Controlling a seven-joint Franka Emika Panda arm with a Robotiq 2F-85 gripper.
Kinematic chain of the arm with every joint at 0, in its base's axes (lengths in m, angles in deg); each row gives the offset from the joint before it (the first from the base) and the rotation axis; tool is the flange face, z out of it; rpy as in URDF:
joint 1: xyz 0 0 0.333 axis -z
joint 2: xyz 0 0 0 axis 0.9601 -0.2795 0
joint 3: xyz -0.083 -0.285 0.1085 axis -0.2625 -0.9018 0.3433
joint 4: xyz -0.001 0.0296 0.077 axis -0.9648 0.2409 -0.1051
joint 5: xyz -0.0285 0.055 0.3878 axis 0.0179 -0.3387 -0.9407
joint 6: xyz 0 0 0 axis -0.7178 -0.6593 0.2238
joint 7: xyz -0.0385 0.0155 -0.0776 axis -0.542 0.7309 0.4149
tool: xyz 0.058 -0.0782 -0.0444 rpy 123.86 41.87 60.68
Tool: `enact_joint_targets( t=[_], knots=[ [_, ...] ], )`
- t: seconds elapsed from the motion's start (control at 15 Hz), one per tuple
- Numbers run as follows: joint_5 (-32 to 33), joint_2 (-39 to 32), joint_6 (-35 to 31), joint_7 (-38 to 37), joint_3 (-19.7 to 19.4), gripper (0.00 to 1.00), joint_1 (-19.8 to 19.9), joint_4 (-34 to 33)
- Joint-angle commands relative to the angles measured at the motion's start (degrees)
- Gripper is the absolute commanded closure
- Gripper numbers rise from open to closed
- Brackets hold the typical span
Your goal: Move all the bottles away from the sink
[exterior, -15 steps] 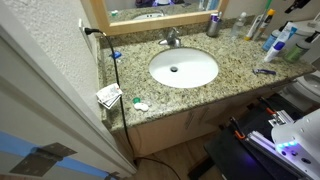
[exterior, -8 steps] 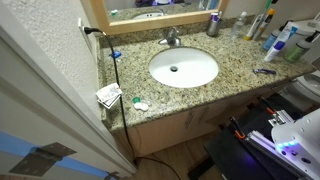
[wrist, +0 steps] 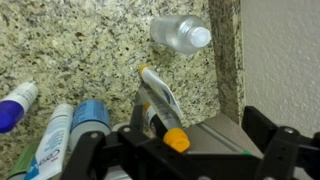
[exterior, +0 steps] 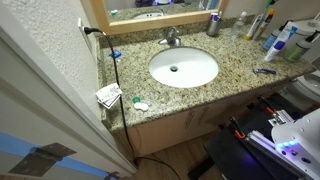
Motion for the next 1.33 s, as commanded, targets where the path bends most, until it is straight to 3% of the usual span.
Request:
enact_joint_targets(
  t=[0.0, 0.07, 0.13, 0.47, 0.67, 1.0, 1.27],
  knots=[
    [0.52, -6.75, 4.01, 3.27, -2.01, 0.00, -0.45, -8.80],
    [1.22, -11.50, 4.78, -2.80, -3.13, 0.00, -0.80, -12.97],
    [0.05, -5.22, 2.18, 1.05, -2.41, 0.00, -1.06, -6.10],
    [0.51, -12.90, 3.72, -2.50, -3.28, 0.00, -1.20, -12.25],
    [-2.21, -14.10, 5.88, -0.38, -1.98, 0.00, -1.07, -12.45],
    [1.79, -16.03, 9.28, -3.96, -4.33, 0.00, -2.56, -13.18],
    [0.88, -15.42, 7.75, -3.15, -4.05, 0.00, -2.25, -11.87]
  ],
)
